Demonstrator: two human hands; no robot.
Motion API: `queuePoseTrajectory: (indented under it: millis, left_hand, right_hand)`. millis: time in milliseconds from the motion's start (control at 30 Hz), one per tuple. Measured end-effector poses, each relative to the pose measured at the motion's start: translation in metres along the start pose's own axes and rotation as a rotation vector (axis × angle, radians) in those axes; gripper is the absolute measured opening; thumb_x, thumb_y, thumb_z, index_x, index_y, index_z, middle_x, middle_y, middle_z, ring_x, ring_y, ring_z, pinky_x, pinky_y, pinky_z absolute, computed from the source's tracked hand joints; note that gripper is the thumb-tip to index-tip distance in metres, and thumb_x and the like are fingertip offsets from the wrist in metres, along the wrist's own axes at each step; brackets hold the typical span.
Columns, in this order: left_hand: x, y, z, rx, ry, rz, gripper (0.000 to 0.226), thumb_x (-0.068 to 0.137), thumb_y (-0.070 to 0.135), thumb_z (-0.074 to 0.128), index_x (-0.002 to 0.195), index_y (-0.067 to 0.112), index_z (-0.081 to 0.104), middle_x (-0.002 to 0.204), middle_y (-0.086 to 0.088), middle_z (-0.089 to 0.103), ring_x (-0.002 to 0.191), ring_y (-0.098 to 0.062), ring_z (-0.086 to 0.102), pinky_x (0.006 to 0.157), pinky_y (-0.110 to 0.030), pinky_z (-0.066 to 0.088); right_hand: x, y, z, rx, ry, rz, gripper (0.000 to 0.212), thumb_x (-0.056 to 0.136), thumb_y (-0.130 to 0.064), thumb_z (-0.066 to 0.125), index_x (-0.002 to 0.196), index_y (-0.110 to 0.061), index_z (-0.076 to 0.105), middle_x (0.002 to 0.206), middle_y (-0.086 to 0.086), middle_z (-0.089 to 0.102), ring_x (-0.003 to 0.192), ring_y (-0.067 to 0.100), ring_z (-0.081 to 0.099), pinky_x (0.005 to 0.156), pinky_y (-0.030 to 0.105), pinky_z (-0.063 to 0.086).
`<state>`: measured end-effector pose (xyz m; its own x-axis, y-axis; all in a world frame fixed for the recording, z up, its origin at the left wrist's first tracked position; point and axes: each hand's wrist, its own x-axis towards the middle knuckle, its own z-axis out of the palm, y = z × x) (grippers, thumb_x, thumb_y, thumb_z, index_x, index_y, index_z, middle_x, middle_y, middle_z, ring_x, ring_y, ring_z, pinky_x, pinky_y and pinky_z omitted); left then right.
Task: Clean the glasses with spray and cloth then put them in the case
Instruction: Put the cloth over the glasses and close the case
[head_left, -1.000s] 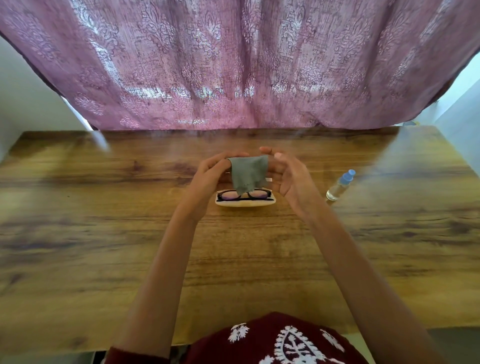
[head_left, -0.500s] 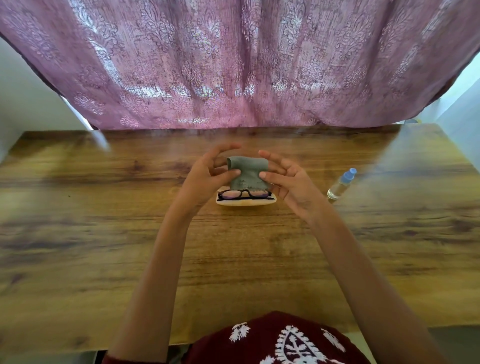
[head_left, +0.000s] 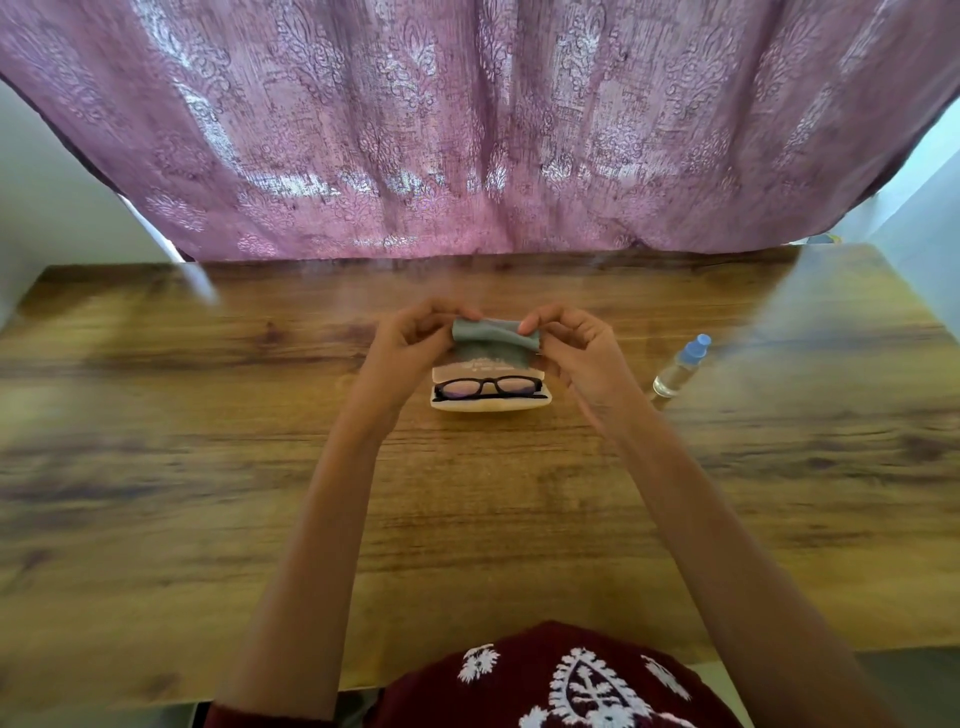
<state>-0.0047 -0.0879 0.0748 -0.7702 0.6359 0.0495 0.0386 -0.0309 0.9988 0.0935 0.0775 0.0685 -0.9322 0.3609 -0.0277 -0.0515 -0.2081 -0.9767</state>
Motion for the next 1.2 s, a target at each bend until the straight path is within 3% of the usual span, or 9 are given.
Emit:
queuePoseTrajectory:
  millis: [67,233,300,467,567,733,833,1000,1200]
  left_hand:
    - [-0.001,-0.005,-0.001,-0.077,-0.025,-0.055,0.030,0.096,-0.001,0.049,0.089,0.019,0.071,0.097,-0.001,0.072,0.096,-0.017,0.067,0.087,-0.030,0.055]
    - [-0.002,-0.010,-0.002,-0.167,-0.006,-0.135,0.032,0.096,0.006,0.045,0.085,0.017,0.073,0.095,0.000,0.073,0.091,-0.017,0.068,0.085,-0.033,0.055]
    - [0.000,-0.013,-0.002,-0.102,0.009,-0.125,0.020,0.094,0.007,0.055,0.089,0.016,0.071,0.093,0.000,0.073,0.089,-0.014,0.068,0.085,-0.030,0.056]
    - [0.009,-0.024,0.000,0.060,0.020,-0.118,0.022,0.083,-0.004,0.067,0.101,0.009,0.066,0.087,-0.002,0.069,0.076,-0.007,0.067,0.073,-0.018,0.054]
    - [0.013,-0.037,0.002,0.208,0.041,-0.135,0.027,0.081,-0.005,0.068,0.104,0.010,0.064,0.091,-0.006,0.068,0.081,-0.015,0.066,0.068,-0.015,0.053]
    - [0.017,-0.061,0.007,0.475,0.072,-0.172,0.029,0.081,0.004,0.072,0.101,0.022,0.063,0.094,0.003,0.065,0.085,-0.016,0.067,0.074,-0.030,0.057]
    - [0.016,-0.068,0.010,0.557,0.089,-0.171,0.030,0.079,0.008,0.074,0.102,0.022,0.061,0.096,0.004,0.064,0.083,-0.013,0.067,0.076,-0.030,0.056]
    - [0.007,-0.074,0.015,0.588,0.168,-0.093,0.033,0.078,0.005,0.074,0.101,0.019,0.055,0.097,0.001,0.061,0.078,-0.013,0.065,0.069,-0.027,0.056]
    - [-0.005,-0.082,0.023,0.579,0.229,-0.035,0.038,0.079,0.003,0.073,0.098,0.023,0.047,0.101,0.002,0.056,0.084,-0.010,0.062,0.062,-0.008,0.048]
  right_hand:
    - [0.001,0.004,0.001,-0.038,0.007,0.011,0.027,0.096,0.004,0.047,0.082,-0.012,0.065,0.093,0.007,0.067,0.094,0.023,0.062,0.089,0.042,0.052]
    - [0.000,0.006,0.003,0.058,0.014,0.063,0.025,0.096,-0.007,0.052,0.079,-0.012,0.070,0.091,0.004,0.071,0.089,0.019,0.066,0.086,0.037,0.056]
    - [0.002,0.010,0.001,-0.019,0.028,0.038,0.009,0.089,-0.008,0.064,0.086,-0.013,0.071,0.089,0.005,0.071,0.086,0.018,0.066,0.085,0.034,0.055]
    - [0.013,0.027,-0.005,-0.163,0.100,0.030,0.017,0.082,0.001,0.071,0.088,-0.014,0.070,0.090,0.006,0.071,0.083,0.015,0.067,0.074,0.024,0.056]
    - [0.018,0.039,-0.009,-0.296,0.137,0.095,0.015,0.083,0.001,0.070,0.092,-0.011,0.070,0.091,0.007,0.071,0.080,0.012,0.067,0.067,0.018,0.054]
    - [0.020,0.063,-0.014,-0.538,0.185,0.127,0.016,0.083,-0.005,0.071,0.093,-0.018,0.072,0.097,-0.001,0.071,0.091,0.013,0.067,0.077,0.022,0.055]
    - [0.018,0.069,-0.013,-0.626,0.198,0.109,0.017,0.084,-0.008,0.071,0.097,-0.018,0.073,0.099,-0.005,0.070,0.093,0.009,0.066,0.081,0.023,0.056]
    - [0.012,0.070,-0.011,-0.733,0.181,0.053,0.017,0.084,-0.011,0.071,0.101,-0.015,0.073,0.097,-0.005,0.068,0.080,0.002,0.061,0.066,0.005,0.049]
    - [0.003,0.080,-0.012,-0.843,0.186,0.022,0.019,0.084,-0.014,0.072,0.102,-0.019,0.072,0.103,-0.002,0.064,0.082,0.002,0.054,0.068,0.004,0.043]
